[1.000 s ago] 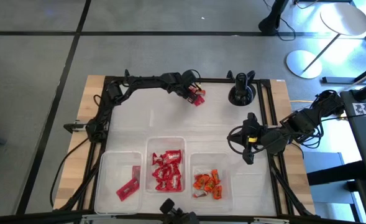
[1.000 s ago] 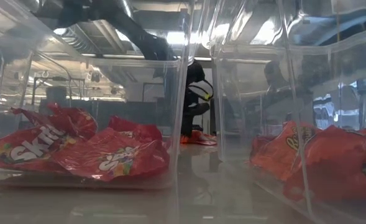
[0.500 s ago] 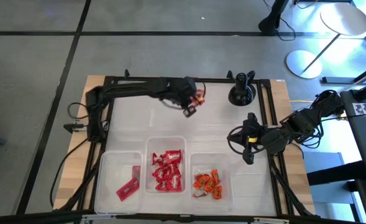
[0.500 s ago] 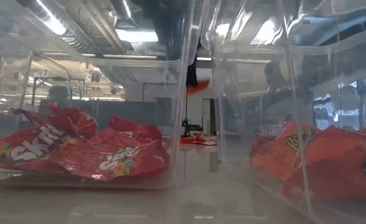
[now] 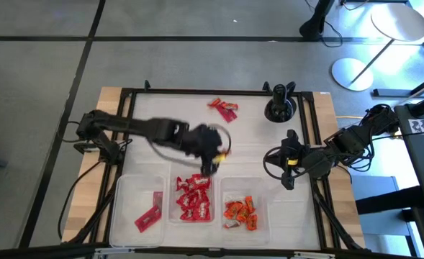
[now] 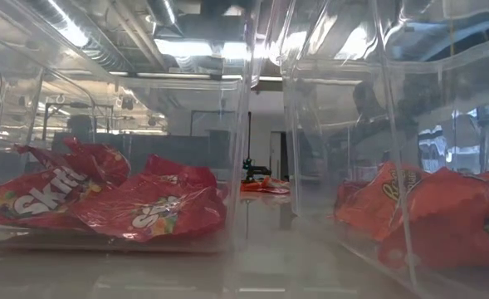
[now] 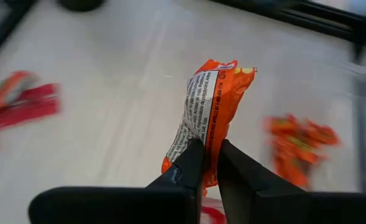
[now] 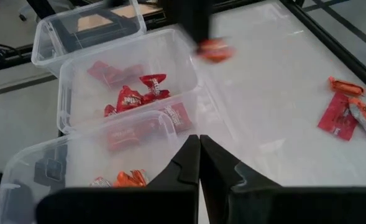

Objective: Sort candy
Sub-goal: Put the orange candy into the right transparent bin

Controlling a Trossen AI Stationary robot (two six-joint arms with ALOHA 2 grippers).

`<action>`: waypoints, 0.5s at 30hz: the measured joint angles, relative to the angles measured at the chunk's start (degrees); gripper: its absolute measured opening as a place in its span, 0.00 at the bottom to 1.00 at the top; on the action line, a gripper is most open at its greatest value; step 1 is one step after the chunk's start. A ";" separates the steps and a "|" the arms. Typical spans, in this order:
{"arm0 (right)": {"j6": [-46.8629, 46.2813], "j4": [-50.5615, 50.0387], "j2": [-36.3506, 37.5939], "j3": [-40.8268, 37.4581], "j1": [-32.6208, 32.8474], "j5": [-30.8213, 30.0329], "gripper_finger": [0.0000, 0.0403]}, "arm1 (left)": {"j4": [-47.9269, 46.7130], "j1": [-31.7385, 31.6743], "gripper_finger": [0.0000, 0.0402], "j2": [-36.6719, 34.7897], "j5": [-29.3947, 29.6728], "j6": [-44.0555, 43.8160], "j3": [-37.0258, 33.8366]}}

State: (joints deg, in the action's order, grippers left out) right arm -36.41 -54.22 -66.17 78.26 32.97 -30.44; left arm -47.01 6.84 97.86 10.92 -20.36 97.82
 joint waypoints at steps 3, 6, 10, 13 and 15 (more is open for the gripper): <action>-0.77 -0.02 0.00 0.00 0.00 0.00 0.02 | 1.09 5.00 0.08 0.02 1.09 -0.30 0.00; -1.22 0.01 0.00 0.00 0.00 -0.07 0.02 | 4.00 9.35 0.08 0.09 3.96 -0.88 0.00; -3.76 -0.02 0.00 0.00 0.00 -3.41 0.02 | 8.87 14.68 0.08 0.70 8.27 -1.45 0.00; -7.55 -0.04 0.00 0.00 0.00 -4.94 0.02 | 13.71 18.01 0.08 2.19 8.60 -1.46 0.00; -9.88 -0.21 0.00 0.00 0.00 -4.86 0.02 | 16.94 19.67 0.08 3.66 8.58 -0.15 0.00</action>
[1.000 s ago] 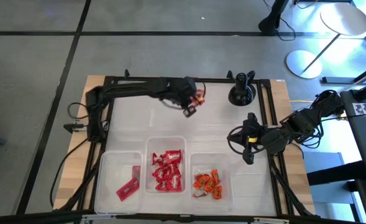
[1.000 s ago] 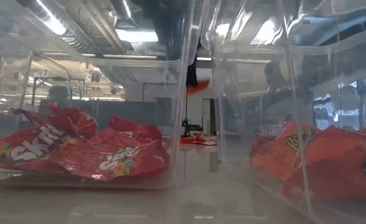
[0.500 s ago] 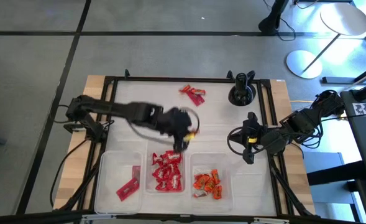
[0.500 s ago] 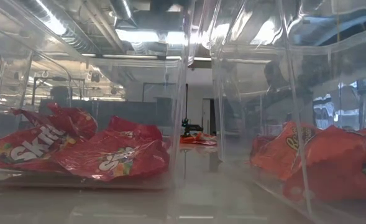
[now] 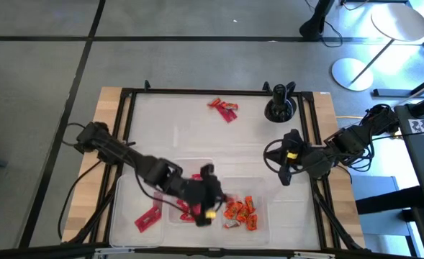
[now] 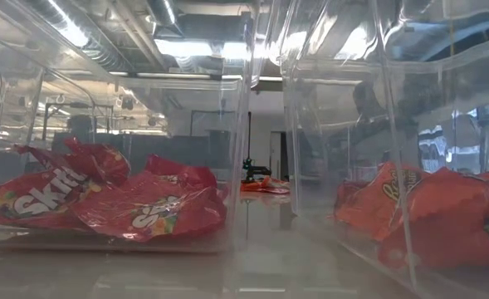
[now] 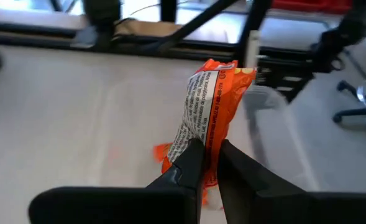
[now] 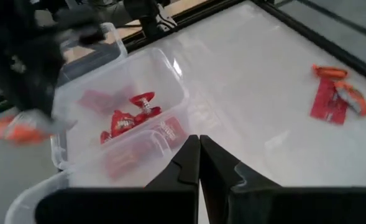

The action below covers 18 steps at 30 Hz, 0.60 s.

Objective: Sort candy
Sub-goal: Put the orange candy into the right transparent bin

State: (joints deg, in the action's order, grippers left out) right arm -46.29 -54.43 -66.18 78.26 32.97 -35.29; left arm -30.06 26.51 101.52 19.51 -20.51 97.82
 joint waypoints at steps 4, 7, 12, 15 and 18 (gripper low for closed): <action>-5.25 -0.22 0.00 0.00 0.00 2.54 0.02 | 5.37 0.84 0.08 3.89 -1.34 1.05 0.00; -8.44 -0.18 0.00 0.00 0.00 3.44 0.02 | 6.59 -0.03 0.08 7.28 -4.10 0.94 0.00; -11.42 -0.17 -0.02 0.00 0.02 3.42 0.02 | 7.27 -2.29 0.08 12.54 -8.30 1.32 0.00; -12.30 -0.17 -0.02 0.00 0.02 3.42 0.02 | 7.46 -3.57 0.08 15.56 -10.60 0.84 0.00; -12.41 -0.17 -0.02 0.00 0.02 3.32 0.02 | 8.73 -4.25 0.08 17.60 -11.39 1.31 -0.02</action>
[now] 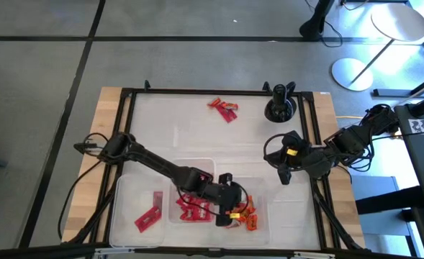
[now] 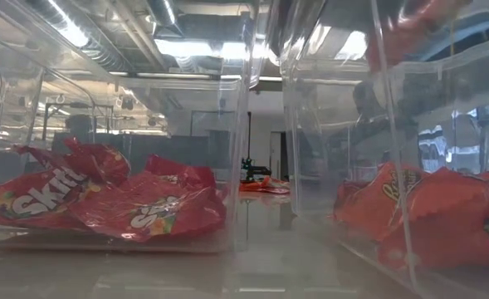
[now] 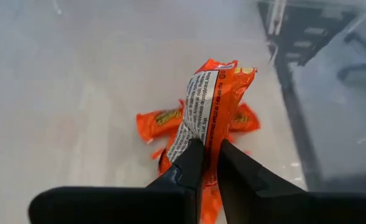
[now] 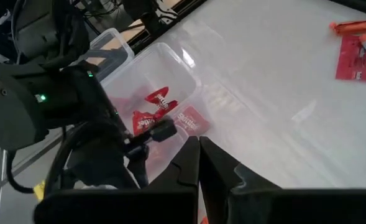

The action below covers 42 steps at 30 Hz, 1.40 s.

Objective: Sort candy
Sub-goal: Put the orange candy into the right transparent bin

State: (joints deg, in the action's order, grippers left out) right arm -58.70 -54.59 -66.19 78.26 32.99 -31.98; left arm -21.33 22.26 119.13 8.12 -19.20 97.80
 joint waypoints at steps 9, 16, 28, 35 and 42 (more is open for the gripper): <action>0.04 -0.05 0.00 0.00 0.00 -0.54 0.02 | 1.45 0.25 0.08 0.77 -0.83 -2.55 0.20; 0.42 -1.22 -0.04 0.00 0.00 -0.58 0.02 | 1.23 1.00 0.27 0.86 -1.32 -1.68 0.17; 0.46 -1.02 -0.06 0.02 0.04 -0.43 0.02 | -9.16 0.86 0.44 -1.68 -1.57 -0.45 11.02; 2.69 -0.92 -0.07 0.02 0.04 2.91 0.02 | -18.09 -2.75 0.44 -7.30 6.39 2.44 17.26; 8.90 -0.93 -0.07 0.04 0.07 6.12 0.02 | -27.61 -14.35 0.45 -11.90 11.61 2.21 17.69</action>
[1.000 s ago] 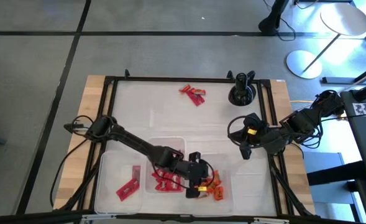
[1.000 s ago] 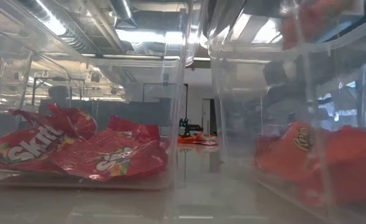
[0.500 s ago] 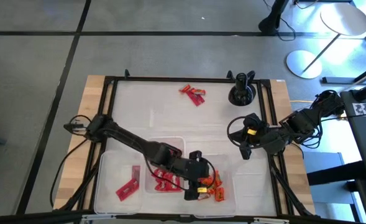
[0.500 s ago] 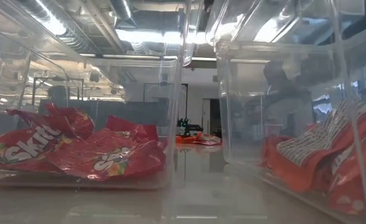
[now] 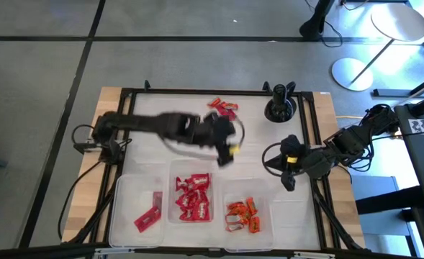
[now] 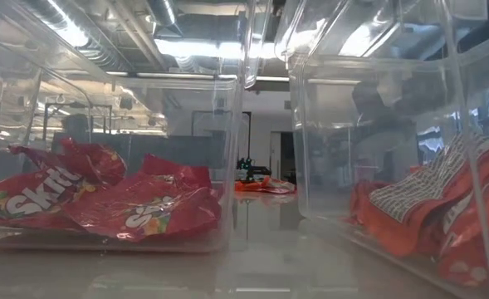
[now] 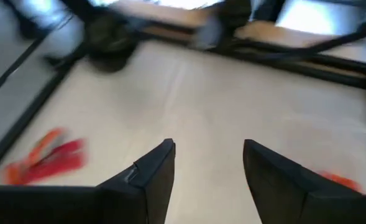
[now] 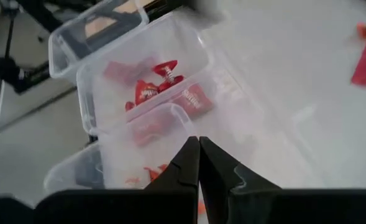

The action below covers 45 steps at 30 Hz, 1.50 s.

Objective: Sort candy
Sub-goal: Put the orange candy into the right transparent bin

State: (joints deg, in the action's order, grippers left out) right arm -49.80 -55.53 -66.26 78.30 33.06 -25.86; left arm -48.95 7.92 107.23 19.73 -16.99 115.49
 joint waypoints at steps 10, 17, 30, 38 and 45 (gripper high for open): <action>11.41 -0.24 0.00 0.00 0.00 0.60 0.02 | -11.36 -21.60 0.63 0.85 -5.29 -6.64 -2.08; 11.52 -1.86 0.00 0.00 0.00 1.04 0.02 | -10.01 -31.81 0.67 3.63 -7.95 -9.51 -6.98; 9.33 -1.81 0.00 -0.42 -0.02 0.53 0.02 | 5.08 -35.59 0.65 13.84 -16.79 -10.13 -15.25; 9.60 -2.25 0.00 -0.42 -0.04 -0.62 0.02 | 11.60 -38.59 0.65 18.03 -14.29 -8.82 -15.85; 9.61 -3.13 0.00 -0.42 -0.04 -0.62 0.02 | 14.92 -39.98 0.65 19.16 -14.14 -7.81 -15.85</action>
State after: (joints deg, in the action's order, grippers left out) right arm -40.19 -58.65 -66.26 77.89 33.01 -26.48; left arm -34.03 -32.06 126.38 5.58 -24.80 99.63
